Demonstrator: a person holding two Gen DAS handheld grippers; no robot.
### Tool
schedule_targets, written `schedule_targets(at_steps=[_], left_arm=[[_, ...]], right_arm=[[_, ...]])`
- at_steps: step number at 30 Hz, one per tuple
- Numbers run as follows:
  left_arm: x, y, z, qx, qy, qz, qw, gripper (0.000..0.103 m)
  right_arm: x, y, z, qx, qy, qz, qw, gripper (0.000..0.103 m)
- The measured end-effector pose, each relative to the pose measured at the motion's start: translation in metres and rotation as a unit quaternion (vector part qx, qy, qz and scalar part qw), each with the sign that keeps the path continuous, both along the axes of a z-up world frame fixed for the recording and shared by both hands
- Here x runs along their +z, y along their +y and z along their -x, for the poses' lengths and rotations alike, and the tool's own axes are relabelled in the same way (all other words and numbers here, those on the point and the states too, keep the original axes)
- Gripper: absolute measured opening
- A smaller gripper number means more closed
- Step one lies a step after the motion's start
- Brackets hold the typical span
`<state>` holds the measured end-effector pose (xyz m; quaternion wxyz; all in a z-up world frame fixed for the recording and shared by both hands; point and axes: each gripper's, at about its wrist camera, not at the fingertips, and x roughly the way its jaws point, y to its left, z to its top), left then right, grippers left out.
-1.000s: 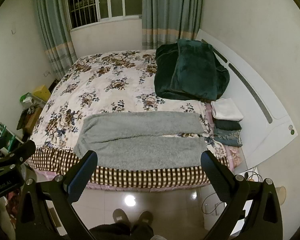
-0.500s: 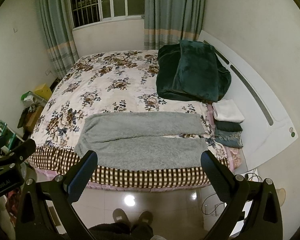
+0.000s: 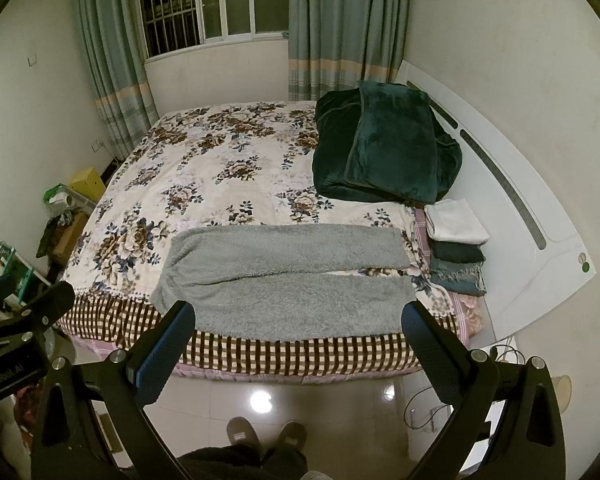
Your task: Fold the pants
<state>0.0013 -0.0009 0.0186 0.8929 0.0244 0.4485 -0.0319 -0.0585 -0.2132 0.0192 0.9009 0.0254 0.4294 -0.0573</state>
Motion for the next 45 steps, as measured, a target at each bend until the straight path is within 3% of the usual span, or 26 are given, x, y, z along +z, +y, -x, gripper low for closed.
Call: schedule_targets(at_steps=[45], left_arm=[[0.006,-0.007,-0.009,0.011,-0.004,0.000,0.9999,0.103]], right_arm=[[0.017,0.007,-0.005,0.001,-0.002,-0.006,1.000,0.103]])
